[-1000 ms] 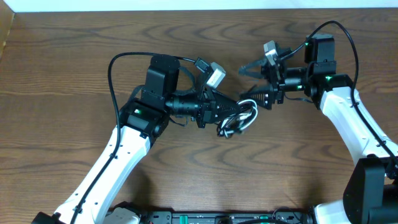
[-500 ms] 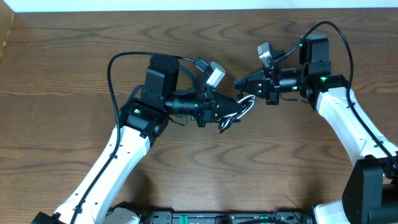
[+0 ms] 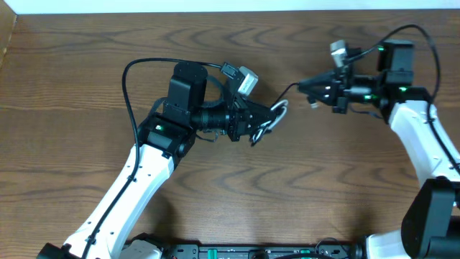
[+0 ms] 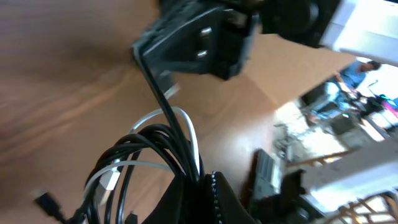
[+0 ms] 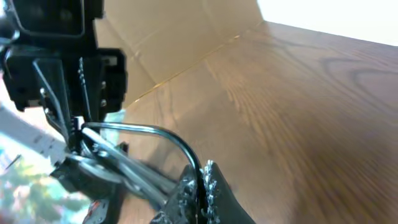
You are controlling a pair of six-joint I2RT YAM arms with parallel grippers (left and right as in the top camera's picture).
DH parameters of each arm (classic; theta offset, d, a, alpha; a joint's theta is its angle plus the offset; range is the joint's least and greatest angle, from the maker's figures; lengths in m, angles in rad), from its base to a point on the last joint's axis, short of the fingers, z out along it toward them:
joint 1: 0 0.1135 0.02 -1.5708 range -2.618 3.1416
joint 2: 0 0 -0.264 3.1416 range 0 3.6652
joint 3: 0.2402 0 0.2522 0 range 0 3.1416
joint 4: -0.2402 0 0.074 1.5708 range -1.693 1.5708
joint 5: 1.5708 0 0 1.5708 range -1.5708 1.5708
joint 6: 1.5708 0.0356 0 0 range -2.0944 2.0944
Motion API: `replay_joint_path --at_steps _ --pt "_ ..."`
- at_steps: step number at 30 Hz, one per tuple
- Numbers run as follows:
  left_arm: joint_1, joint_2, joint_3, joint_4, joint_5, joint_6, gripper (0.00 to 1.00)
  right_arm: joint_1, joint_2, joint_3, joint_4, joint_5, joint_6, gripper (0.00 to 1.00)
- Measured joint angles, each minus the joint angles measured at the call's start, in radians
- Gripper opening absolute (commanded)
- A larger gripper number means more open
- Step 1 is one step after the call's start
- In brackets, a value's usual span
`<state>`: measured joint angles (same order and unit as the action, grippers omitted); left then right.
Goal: Untangle cables
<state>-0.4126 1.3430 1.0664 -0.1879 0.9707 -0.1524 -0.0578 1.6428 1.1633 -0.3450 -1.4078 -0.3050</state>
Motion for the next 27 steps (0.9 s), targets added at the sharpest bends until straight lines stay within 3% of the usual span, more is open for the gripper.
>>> replay_joint_path --at_steps 3,5,7,12,16,19,23,27 --pt "0.011 0.0 0.0 -0.025 -0.036 0.0 0.08 -0.072 0.0 0.0 -0.023 0.017 0.007 0.01" --pt "0.019 0.0 0.0 -0.051 -0.066 0.003 0.16 -0.113 0.0 0.0 -0.032 0.017 0.009 0.01" --pt "0.024 0.0 0.0 -0.074 -0.09 0.004 0.17 -0.144 0.0 0.0 -0.035 0.016 0.01 0.01" --pt "0.026 0.0 0.0 -0.082 -0.113 0.01 0.09 -0.155 0.0 0.0 -0.051 0.001 0.01 0.01" --pt "0.026 0.0 0.0 -0.081 -0.111 0.018 0.08 -0.129 0.0 -0.001 -0.097 -0.01 0.016 0.18" --pt "0.026 0.0 0.0 -0.079 -0.109 0.019 0.08 -0.089 0.0 0.0 -0.144 0.005 0.028 0.2" --pt "0.026 0.0 0.0 -0.073 -0.111 0.019 0.08 -0.034 0.0 0.0 -0.245 0.165 0.113 0.25" --pt "0.026 0.0 0.0 -0.072 -0.139 0.022 0.17 0.019 0.0 0.0 -0.36 0.415 0.192 0.27"
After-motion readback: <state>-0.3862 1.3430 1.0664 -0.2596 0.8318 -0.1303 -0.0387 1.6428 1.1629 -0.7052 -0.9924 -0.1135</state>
